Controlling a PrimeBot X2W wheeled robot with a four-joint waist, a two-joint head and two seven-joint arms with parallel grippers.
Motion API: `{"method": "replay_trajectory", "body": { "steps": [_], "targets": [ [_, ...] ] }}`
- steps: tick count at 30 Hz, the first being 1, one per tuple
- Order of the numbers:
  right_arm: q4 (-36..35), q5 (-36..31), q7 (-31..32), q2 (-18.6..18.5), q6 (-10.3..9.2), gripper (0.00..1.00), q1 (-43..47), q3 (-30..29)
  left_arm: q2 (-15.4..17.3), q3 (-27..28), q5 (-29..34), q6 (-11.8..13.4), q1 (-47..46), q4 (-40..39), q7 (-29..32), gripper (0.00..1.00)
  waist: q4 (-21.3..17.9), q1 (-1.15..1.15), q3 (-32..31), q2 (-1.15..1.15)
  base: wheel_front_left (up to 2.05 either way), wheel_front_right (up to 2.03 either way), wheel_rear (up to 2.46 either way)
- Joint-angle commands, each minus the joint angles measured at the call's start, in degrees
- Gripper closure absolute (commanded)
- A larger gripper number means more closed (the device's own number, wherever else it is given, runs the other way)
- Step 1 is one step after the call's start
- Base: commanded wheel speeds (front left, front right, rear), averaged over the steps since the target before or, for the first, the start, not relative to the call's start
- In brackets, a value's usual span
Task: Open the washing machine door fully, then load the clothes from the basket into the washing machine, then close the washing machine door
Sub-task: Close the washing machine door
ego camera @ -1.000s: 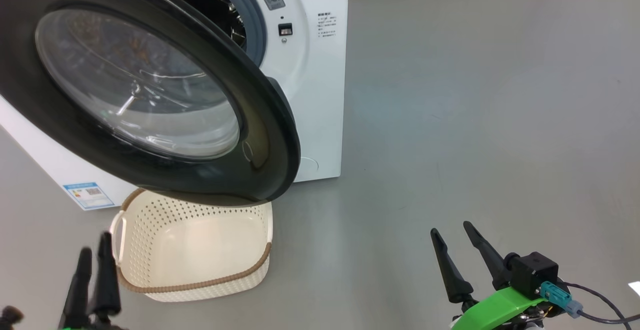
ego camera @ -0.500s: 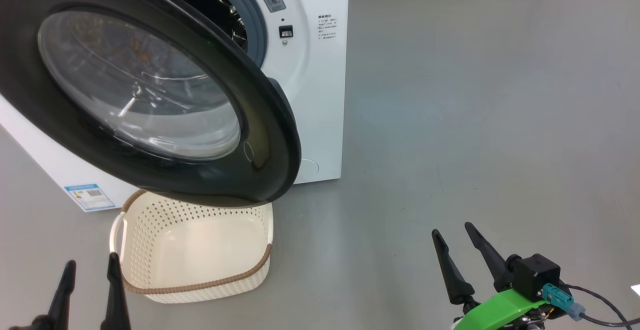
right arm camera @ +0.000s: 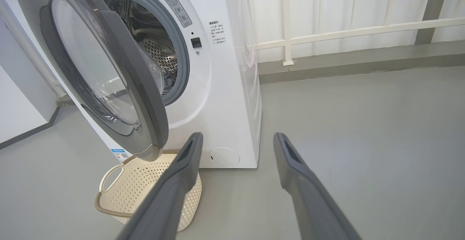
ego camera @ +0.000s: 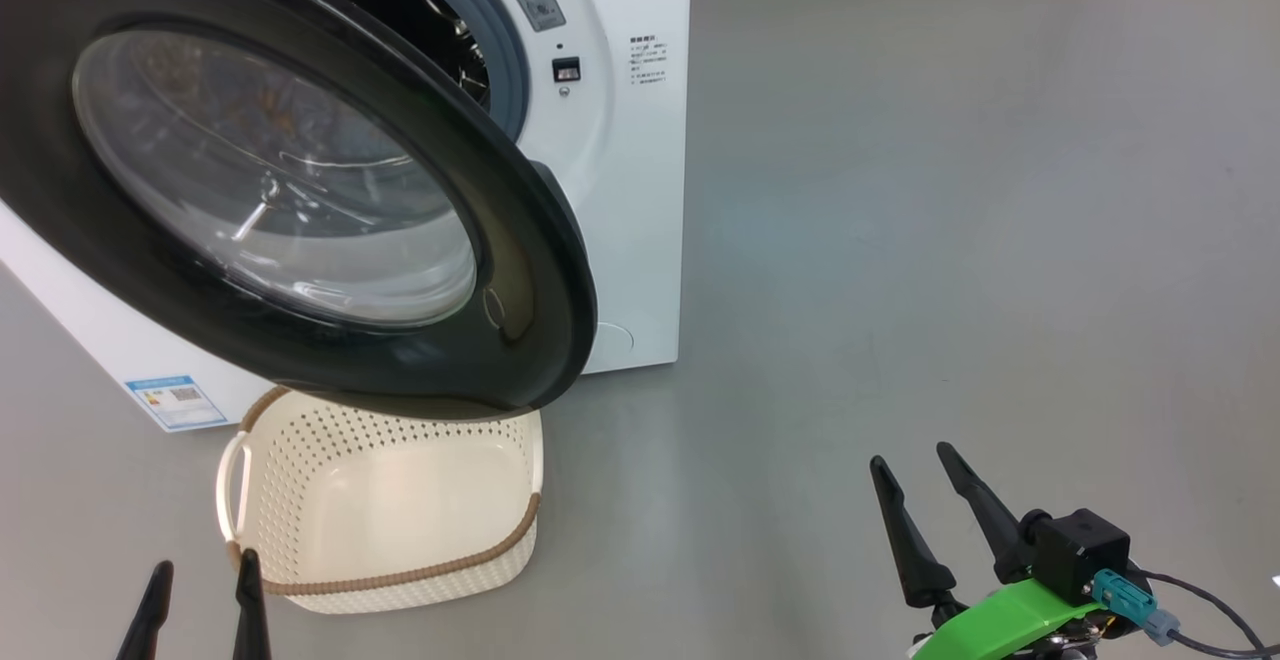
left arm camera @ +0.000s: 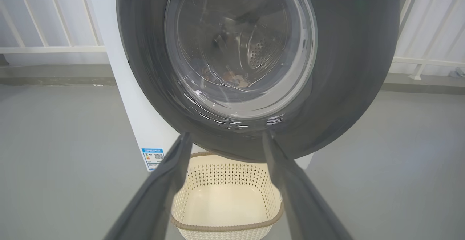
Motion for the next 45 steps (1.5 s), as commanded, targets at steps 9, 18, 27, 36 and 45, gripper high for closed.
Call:
{"method": "replay_trajectory", "body": {
  "steps": [9, 18, 27, 36, 45],
  "targets": [
    [-2.12, -0.68, -0.28, 0.25, 0.16, 0.0, -0.09, 0.95, 0.31, 0.65, 0.34, 1.08, -0.32, -0.97, -0.37, 0.0, 0.17, 0.0, -0.21, 0.0, 0.0, 0.0, 0.0],
    [-2.13, -0.86, -0.28, 0.25, 0.16, 0.0, 0.0, 0.98, 0.3, 0.04, -0.37, 2.33, 0.22, -1.82, -0.37, 0.0, 0.27, 0.0, -0.33, 0.0, 0.0, 0.0, 0.0],
    [-2.15, -1.18, -0.28, 0.25, 0.16, 0.0, 0.02, 0.4, 0.3, -0.3, -1.07, 3.65, 0.52, -2.22, -0.37, 0.0, 0.23, 0.0, -0.15, 0.0, 0.0, 0.0, 0.0],
    [-2.03, -1.35, -0.28, 0.25, 0.16, 0.0, 0.1, -0.06, 0.29, -0.41, -1.35, 4.62, 0.76, -2.72, -0.37, 0.0, 0.2, 0.0, -0.25, 0.0, 0.0, 0.0, 0.0],
    [-2.84, 0.4, -0.28, 0.25, 0.16, 1.0, -0.19, 0.01, 0.29, -0.49, -2.01, 5.73, 1.06, -3.29, -0.37, 0.0, 0.29, 0.0, -0.45, 0.0, 0.0, 0.0, 0.0]
  ]
}}
